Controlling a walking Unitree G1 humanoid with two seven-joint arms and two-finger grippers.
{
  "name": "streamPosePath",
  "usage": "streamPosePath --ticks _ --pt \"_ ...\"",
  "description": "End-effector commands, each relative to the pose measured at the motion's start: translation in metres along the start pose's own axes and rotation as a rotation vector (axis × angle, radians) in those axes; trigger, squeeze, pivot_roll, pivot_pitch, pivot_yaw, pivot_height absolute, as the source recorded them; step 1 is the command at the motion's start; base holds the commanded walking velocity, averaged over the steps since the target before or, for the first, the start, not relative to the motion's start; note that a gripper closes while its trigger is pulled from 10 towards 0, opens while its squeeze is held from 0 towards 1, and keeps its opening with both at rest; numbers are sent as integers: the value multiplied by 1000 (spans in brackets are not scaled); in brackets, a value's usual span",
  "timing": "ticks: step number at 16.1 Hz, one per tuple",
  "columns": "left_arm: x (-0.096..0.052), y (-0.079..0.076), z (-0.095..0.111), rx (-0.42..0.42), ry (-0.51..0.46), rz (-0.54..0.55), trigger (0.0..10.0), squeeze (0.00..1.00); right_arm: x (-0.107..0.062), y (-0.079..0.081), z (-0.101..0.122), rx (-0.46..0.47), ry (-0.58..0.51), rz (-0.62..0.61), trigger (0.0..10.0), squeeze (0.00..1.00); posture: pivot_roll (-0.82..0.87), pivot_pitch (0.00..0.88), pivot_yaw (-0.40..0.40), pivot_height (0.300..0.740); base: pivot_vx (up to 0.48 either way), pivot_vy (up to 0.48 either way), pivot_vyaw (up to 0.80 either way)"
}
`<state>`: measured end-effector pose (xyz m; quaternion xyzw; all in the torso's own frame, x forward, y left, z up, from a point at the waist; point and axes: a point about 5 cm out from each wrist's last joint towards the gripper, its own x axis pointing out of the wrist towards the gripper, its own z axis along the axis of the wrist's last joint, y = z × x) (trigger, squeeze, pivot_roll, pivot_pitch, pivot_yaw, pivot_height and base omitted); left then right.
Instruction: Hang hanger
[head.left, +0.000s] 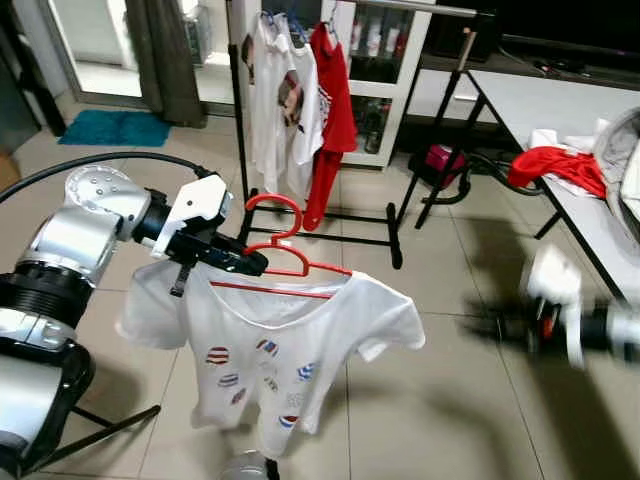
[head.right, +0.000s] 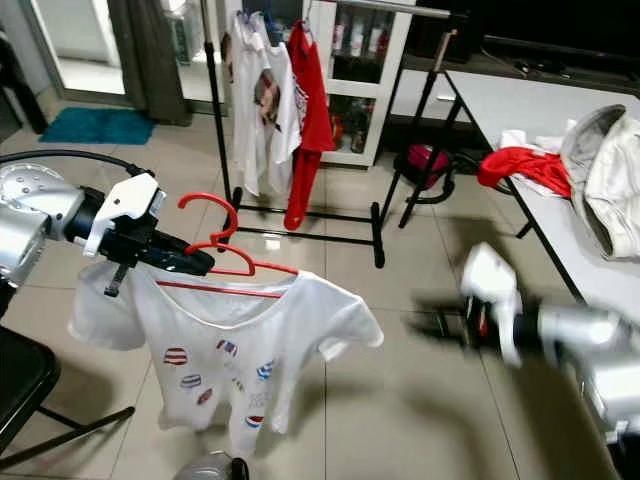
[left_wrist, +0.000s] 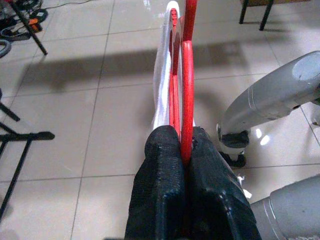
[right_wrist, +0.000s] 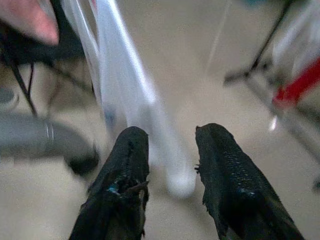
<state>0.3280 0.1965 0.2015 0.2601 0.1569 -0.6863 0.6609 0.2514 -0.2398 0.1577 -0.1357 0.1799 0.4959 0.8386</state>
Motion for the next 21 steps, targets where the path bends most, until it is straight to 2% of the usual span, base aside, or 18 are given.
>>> streamPosePath --ticks 1,3,4,5,7,8,9,12,13,14,21 --pt "3 4 8 54 6 7 0 0 11 10 25 -35 -100 59 10000 1000 -41 0 -33 740 0 0 0" --pt "10 4 10 70 0 -7 0 0 26 21 39 -74 -134 118 10000 1000 -42 0 -32 740 0 0 0" --pt "18 4 13 92 -3 -18 0 0 43 28 44 -105 -116 131 10000 1000 -43 0 -31 740 0 0 0" --pt "25 4 15 116 -3 -27 0 0 60 36 50 -94 -122 139 10000 1000 -43 0 -34 740 0 0 0" --pt "31 4 18 129 -19 -38 0 0 74 43 57 -67 -126 129 10000 1000 -43 0 -35 740 0 0 0" --pt "37 3 21 144 -26 -53 0 0 87 43 60 -53 -106 79 10000 1000 -43 0 -35 740 0 0 0" --pt "41 2 22 160 -21 -69 0 0 94 42 61 -56 -89 43 10000 1000 -42 0 -39 740 0 0 0" --pt "48 -1 21 190 7 -92 0 0 99 42 63 -41 -67 21 10000 1000 -46 0 -43 740 0 0 0" --pt "49 -1 21 191 8 -93 0 0 99 42 63 -35 -64 22 2980 404 -47 0 -45 740 0 0 0" --pt "50 -1 21 200 19 -94 0 0 99 43 64 -20 -54 31 0 0 -47 0 -47 740 0 0 0" --pt "52 -1 21 214 12 -67 0 0 102 50 60 31 -3 86 0 0 -50 0 -66 740 0 0 0"
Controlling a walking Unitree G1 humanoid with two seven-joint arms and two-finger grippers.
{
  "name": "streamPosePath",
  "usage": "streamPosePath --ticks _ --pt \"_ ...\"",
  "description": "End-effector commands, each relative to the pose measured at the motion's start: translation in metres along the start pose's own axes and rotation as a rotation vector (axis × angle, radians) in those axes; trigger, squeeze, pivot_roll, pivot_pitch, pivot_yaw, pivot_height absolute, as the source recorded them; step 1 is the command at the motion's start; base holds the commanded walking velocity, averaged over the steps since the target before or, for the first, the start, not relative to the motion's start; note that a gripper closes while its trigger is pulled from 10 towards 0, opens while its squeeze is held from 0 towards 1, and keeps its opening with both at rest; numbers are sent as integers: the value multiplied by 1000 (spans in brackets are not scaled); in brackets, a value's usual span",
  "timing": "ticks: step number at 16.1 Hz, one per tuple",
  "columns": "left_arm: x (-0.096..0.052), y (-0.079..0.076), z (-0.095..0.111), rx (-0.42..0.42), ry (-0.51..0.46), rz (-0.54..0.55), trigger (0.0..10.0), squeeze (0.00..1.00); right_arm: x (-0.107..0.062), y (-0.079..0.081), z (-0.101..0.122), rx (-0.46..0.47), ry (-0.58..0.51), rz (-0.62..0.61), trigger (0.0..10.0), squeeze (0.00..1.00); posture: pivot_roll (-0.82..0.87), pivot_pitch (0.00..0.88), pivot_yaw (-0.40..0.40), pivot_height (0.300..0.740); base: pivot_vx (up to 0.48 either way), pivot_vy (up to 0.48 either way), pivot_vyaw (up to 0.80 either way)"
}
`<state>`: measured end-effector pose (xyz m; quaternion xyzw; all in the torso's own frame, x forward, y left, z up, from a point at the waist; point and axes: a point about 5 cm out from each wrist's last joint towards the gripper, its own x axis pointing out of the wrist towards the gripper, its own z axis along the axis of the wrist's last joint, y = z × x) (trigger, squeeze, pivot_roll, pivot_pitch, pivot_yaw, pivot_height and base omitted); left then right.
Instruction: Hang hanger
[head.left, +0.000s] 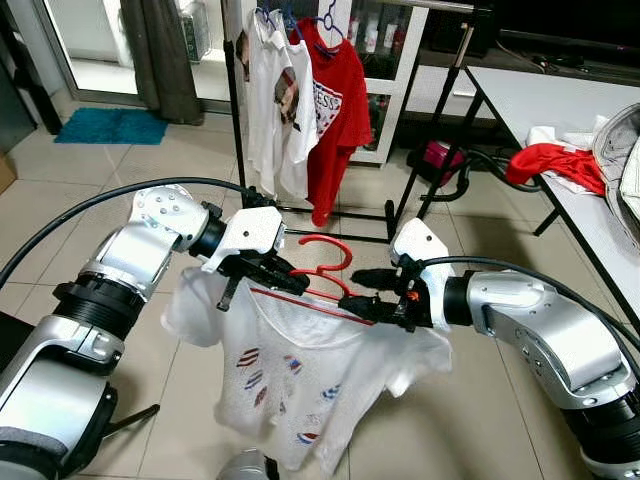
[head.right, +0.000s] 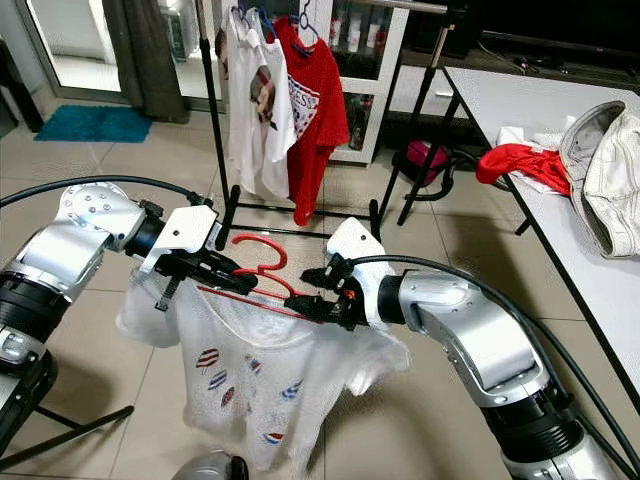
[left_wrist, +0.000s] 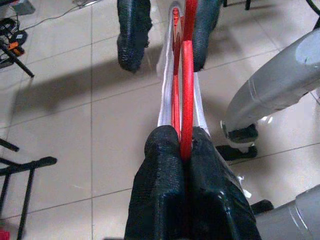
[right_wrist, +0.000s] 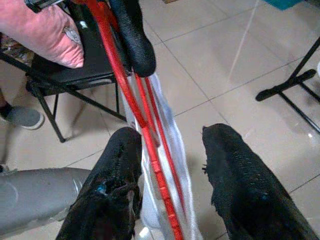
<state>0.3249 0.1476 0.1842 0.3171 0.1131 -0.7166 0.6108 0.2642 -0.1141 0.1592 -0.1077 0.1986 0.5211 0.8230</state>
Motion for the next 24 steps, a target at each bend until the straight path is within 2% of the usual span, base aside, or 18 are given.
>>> streamPosePath --ticks 1,10,17,18,19,20,21,24 --pt "2 2 8 47 -6 7 0 0 0 3 6 -9 -12 20 0 0 -50 0 -68 740 0 0 0" --pt "7 3 13 57 -43 26 0 0 5 5 11 17 -29 50 0 0 -50 0 -75 740 0 0 0" --pt "5 8 15 48 -67 62 0 0 4 6 13 27 -56 69 0 0 -56 0 -64 740 0 0 0" --pt "5 12 17 51 -72 97 10000 0 3 6 15 24 -62 70 0 0 -59 0 -59 740 0 0 0" --pt "5 14 17 55 -72 117 10000 0 2 6 15 24 -62 69 0 0 -58 0 -59 740 0 0 0" --pt "2 16 20 30 -110 114 10000 792 -1 4 15 26 -65 71 0 0 -58 0 -55 740 0 0 0" --pt "0 17 22 10 -140 115 10000 1000 -4 3 14 33 -64 61 0 0 -56 0 -56 740 0 0 0" --pt "-6 19 31 -4 -224 134 10000 1000 -7 0 9 72 -60 41 0 0 -53 0 -55 740 0 0 0"
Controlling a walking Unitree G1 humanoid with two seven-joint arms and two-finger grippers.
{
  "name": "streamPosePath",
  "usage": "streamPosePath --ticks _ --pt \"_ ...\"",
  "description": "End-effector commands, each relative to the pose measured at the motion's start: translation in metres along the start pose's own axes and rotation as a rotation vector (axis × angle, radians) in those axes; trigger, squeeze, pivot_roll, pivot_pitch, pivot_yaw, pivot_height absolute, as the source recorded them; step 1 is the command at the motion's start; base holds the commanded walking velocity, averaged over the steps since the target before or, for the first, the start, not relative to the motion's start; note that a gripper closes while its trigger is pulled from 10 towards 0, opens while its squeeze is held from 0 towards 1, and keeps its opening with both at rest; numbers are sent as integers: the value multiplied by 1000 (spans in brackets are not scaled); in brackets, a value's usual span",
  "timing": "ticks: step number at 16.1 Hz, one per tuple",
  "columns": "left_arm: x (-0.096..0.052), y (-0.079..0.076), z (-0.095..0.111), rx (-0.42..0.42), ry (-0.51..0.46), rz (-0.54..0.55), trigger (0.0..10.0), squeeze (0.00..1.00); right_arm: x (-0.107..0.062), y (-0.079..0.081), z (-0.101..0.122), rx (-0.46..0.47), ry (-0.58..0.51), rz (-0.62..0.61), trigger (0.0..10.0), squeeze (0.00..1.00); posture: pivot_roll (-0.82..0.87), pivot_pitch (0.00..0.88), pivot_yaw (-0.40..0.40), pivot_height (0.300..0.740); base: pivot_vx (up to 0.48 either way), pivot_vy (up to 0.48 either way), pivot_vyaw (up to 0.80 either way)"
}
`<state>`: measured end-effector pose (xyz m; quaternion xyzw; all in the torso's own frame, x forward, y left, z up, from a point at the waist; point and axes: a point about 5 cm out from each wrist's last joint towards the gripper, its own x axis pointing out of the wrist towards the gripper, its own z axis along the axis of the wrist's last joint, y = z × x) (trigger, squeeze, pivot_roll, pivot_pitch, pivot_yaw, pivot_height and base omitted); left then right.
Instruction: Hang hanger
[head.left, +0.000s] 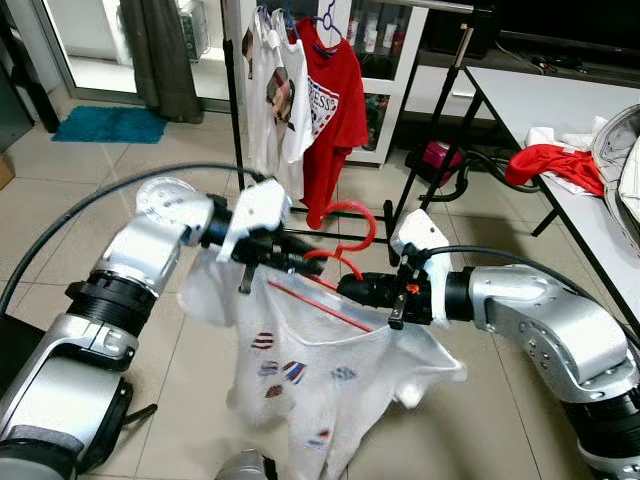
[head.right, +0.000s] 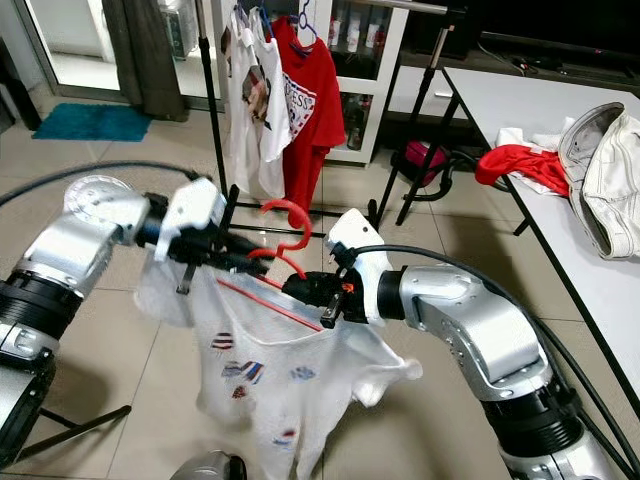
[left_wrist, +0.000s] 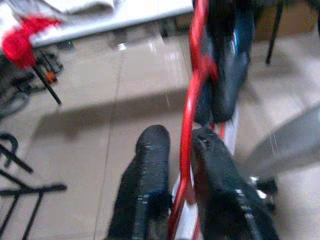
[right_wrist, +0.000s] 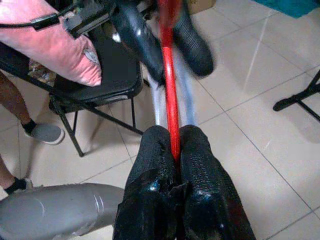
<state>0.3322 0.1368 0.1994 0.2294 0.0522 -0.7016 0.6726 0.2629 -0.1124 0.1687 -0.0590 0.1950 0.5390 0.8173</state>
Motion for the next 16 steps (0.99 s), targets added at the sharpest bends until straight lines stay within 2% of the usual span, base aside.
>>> streamPosePath --ticks 1,2,8,10,12,16 --pt "-2 6 18 58 -34 3 10000 612 -5 -3 -1 14 7 -20 0 0 -54 0 -54 740 0 0 0" --pt "-3 6 18 61 -27 -3 10000 0 -6 -3 -2 15 7 -29 0 0 -53 0 -55 740 0 0 0" --pt "-7 4 16 61 -17 11 10000 0 -6 -6 -3 8 17 -76 0 0 -47 0 -62 740 0 0 0" --pt "-12 6 24 52 -49 23 10000 0 -7 -10 -7 -6 39 -125 0 0 -45 0 -64 740 0 0 0" --pt "-16 8 28 52 -56 30 10000 0 -8 -12 -13 5 52 -154 0 0 -38 0 -64 740 0 0 0" --pt "-22 11 23 32 -34 72 10000 0 -9 -10 -22 39 48 -160 0 0 -37 0 -48 740 0 0 0"
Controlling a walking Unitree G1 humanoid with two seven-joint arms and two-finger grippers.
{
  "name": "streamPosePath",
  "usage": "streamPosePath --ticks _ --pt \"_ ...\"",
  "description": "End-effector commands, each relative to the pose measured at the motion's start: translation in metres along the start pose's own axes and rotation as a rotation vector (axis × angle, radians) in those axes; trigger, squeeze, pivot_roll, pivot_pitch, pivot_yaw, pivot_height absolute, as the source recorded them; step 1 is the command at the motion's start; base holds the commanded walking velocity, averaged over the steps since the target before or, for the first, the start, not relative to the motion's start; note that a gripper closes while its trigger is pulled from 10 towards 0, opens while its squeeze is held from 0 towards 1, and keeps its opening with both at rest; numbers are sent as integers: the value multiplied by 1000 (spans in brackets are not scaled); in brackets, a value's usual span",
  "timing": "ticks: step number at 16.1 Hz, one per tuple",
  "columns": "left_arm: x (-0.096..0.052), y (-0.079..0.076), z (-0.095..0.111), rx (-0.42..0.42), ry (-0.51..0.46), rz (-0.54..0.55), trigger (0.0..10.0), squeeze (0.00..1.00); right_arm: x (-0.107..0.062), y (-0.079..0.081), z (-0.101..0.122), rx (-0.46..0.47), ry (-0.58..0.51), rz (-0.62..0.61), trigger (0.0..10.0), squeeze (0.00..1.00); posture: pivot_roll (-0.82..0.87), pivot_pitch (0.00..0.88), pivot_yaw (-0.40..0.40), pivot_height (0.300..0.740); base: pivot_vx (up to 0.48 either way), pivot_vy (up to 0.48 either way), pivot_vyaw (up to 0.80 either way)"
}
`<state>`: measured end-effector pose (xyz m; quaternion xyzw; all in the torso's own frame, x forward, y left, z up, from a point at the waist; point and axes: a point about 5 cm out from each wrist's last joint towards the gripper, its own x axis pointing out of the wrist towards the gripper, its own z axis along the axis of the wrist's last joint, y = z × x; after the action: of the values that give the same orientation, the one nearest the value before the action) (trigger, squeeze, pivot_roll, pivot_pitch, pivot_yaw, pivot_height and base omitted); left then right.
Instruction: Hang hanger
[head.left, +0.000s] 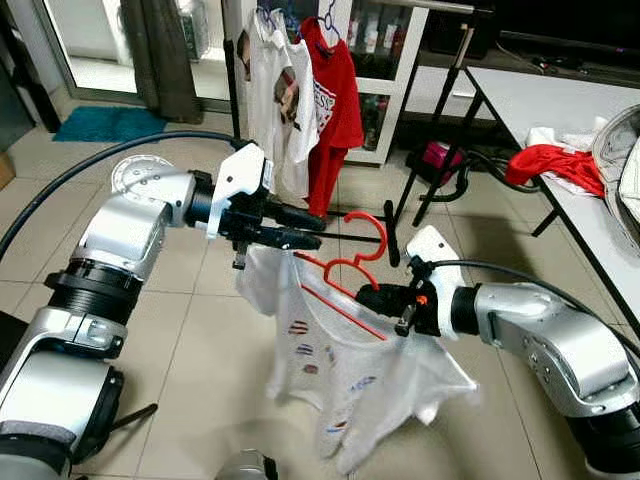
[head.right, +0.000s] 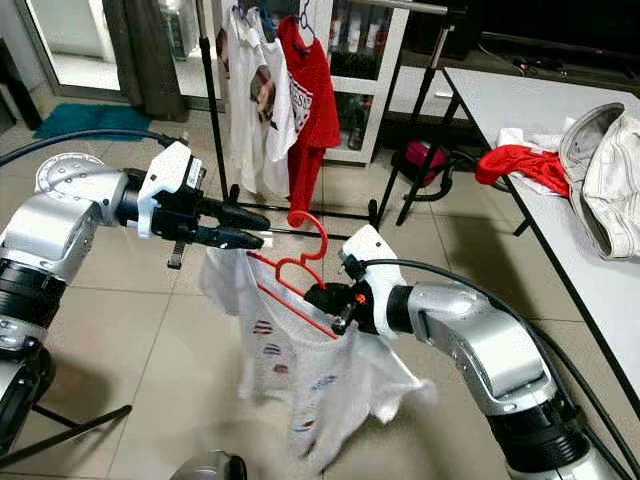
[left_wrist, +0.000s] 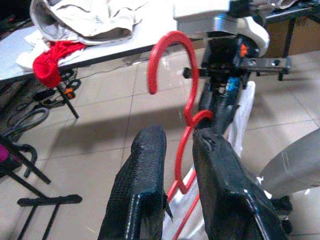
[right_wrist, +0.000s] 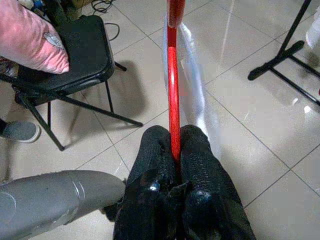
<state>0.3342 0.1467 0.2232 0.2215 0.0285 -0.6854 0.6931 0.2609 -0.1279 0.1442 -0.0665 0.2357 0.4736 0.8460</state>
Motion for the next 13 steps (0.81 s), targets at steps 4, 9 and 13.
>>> streamPosePath --ticks 4,9,13 --pt "-10 10 2 -18 -84 333 10000 0 -5 -19 -17 103 -63 -282 0 0 -31 0 -34 740 0 0 0" --pt "31 -39 -41 -237 -106 768 10000 0 -10 -33 -38 222 -183 -666 0 0 -14 0 -58 740 0 0 0" --pt "37 -50 -63 -299 -14 994 10000 0 -11 -38 -48 304 -203 -782 0 0 -4 0 -72 740 0 0 0"
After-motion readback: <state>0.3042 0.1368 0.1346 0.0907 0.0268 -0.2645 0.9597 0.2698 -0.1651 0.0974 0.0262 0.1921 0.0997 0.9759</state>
